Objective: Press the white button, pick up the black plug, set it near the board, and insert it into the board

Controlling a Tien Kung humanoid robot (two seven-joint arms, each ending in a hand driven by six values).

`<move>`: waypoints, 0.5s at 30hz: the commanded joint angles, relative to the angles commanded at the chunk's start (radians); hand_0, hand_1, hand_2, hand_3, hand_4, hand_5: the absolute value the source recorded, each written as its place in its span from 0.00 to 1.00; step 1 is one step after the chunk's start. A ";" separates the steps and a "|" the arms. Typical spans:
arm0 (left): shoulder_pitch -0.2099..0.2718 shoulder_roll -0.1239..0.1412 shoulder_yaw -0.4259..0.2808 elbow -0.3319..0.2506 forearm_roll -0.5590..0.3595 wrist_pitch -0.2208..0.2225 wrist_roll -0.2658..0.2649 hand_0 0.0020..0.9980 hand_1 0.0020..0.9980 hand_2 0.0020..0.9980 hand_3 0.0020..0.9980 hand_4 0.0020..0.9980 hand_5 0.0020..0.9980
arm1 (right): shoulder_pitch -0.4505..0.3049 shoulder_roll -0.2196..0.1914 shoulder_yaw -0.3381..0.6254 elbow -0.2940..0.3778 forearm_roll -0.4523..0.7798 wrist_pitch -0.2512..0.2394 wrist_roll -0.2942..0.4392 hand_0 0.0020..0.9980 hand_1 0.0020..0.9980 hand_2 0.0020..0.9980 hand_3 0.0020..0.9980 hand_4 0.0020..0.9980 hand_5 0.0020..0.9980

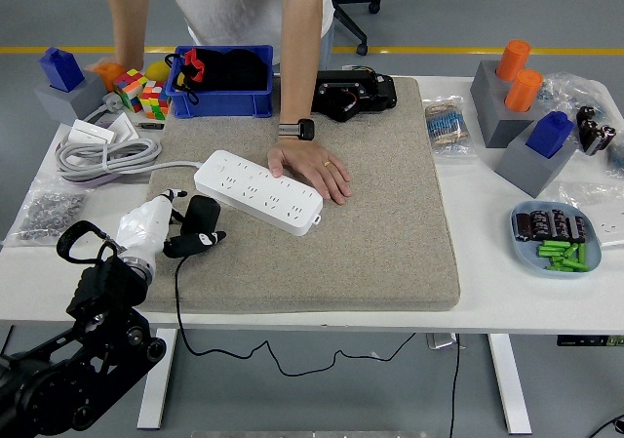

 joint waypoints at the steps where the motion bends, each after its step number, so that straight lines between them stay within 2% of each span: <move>1: -0.002 -0.001 0.000 0.002 0.005 0.005 0.000 0.63 0.61 0.57 0.78 1.00 0.49 | 0.000 0.000 0.000 0.000 0.000 0.000 0.001 0.63 0.60 0.60 0.58 0.66 0.40; 2: -0.003 -0.001 0.001 0.003 0.007 0.009 0.000 0.56 0.56 0.54 0.75 1.00 0.43 | 0.000 0.000 0.000 0.000 0.000 -0.001 0.001 0.63 0.60 0.60 0.58 0.66 0.40; 7: -0.012 -0.003 0.002 0.017 0.005 0.011 0.000 0.56 0.56 0.54 0.75 1.00 0.43 | 0.001 0.000 0.000 0.000 -0.001 -0.002 0.003 0.63 0.60 0.60 0.58 0.66 0.40; 8: -0.013 -0.004 0.003 0.019 0.008 0.011 0.000 0.43 0.40 0.40 0.67 0.95 0.24 | 0.001 0.001 0.000 0.000 -0.001 -0.002 0.003 0.63 0.60 0.60 0.58 0.66 0.41; 13: -0.013 -0.005 0.007 0.032 0.014 0.012 0.000 0.43 0.40 0.40 0.67 0.95 0.24 | 0.002 0.001 0.004 0.000 -0.003 -0.003 0.005 0.63 0.60 0.60 0.58 0.66 0.41; 14: -0.013 -0.005 0.007 0.033 0.014 0.012 0.000 0.31 0.31 0.35 0.60 0.89 0.13 | 0.002 0.000 0.004 0.000 -0.003 -0.003 0.005 0.63 0.60 0.60 0.58 0.66 0.40; 15: -0.013 -0.005 0.006 0.034 0.015 0.013 0.000 0.31 0.31 0.35 0.60 0.89 0.13 | 0.003 0.000 0.004 0.000 -0.002 -0.004 0.006 0.63 0.60 0.60 0.58 0.66 0.40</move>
